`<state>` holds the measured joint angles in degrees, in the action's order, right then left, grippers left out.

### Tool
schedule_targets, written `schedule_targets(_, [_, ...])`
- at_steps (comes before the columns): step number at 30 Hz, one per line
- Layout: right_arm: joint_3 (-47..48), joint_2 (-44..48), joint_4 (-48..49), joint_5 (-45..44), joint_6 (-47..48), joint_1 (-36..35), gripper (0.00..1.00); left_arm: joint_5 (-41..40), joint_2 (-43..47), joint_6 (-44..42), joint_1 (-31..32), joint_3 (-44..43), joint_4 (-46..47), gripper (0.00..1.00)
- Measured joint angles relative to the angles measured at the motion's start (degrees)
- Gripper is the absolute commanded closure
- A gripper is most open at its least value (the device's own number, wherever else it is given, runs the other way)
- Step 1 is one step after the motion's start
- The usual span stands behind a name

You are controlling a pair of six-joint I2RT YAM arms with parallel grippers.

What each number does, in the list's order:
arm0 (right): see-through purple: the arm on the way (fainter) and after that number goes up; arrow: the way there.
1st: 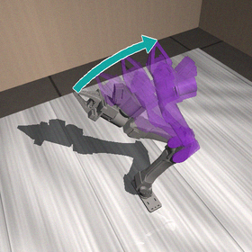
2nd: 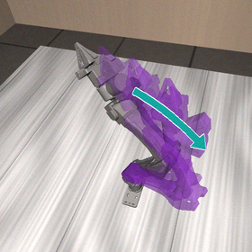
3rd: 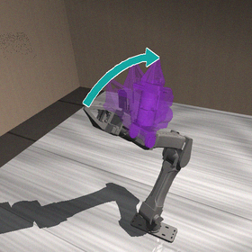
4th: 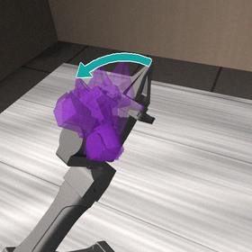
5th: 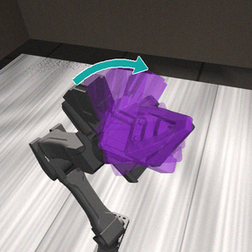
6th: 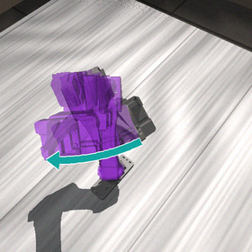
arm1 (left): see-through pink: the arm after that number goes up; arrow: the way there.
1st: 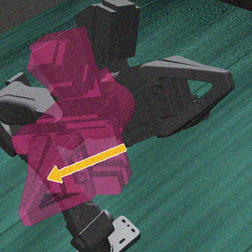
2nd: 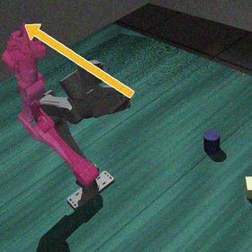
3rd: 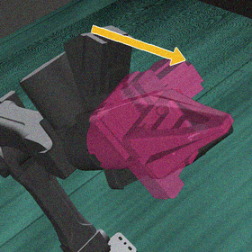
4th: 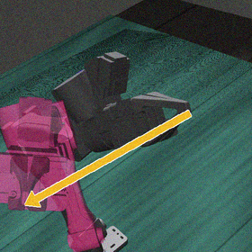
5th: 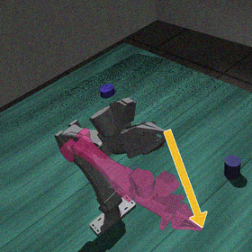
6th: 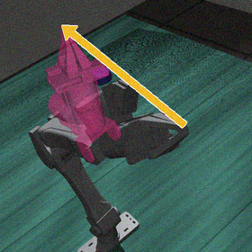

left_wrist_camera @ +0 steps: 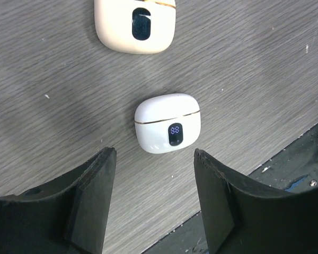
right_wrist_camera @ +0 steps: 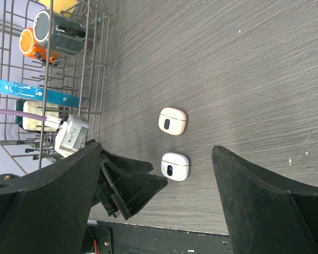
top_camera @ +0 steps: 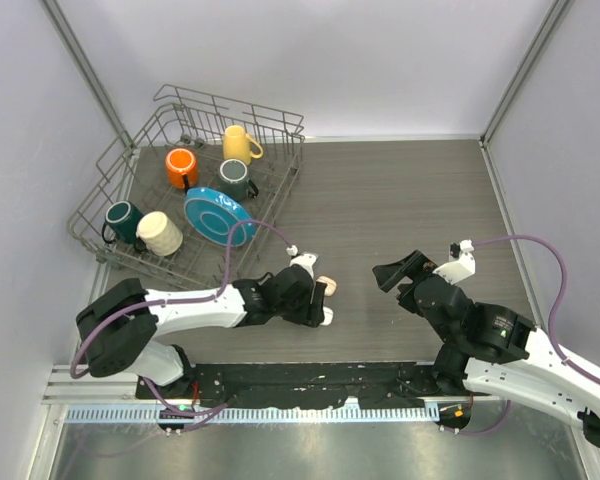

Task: Insert the wireless bluetooth earbuds into the charging case
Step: Place the charging case at the center of the board, then reset both arms

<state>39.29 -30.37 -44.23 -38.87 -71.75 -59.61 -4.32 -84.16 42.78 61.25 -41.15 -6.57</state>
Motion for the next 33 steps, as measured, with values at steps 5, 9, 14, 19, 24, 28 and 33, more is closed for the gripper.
schedule_targets(5, [-0.13,0.00,0.00,0.02,0.00,0.00,0.10,-2.71,6.10,-0.98,1.09,-0.81,-3.15,0.15])
schedule_targets(9, [-0.50,0.00,0.11,0.04,0.00,0.00,0.10,-4.00,12.98,-2.95,1.42,-2.75,-4.57,0.00])
schedule_targets(14, [-1.11,-0.15,0.48,0.46,0.00,0.00,0.10,-6.01,21.84,-5.60,1.42,-2.95,-4.31,0.00])
schedule_targets(19, [-1.38,-1.27,1.01,0.61,0.15,0.00,0.10,-10.67,31.71,-7.61,1.42,0.72,-0.90,0.00])
schedule_targets(24, [-1.60,-2.80,2.32,0.72,1.20,0.00,0.10,-16.00,41.55,-9.55,1.42,1.09,-3.41,0.00])
schedule_targets(28, [-1.62,-5.09,4.52,1.44,1.95,0.00,0.10,-19.74,47.78,-12.61,1.42,-0.02,-4.90,0.00])
schedule_targets(33, [-1.57,-10.60,8.50,3.93,4.07,0.00,0.10,-24.79,50.27,-17.84,1.40,-1.03,-6.67,0.00])
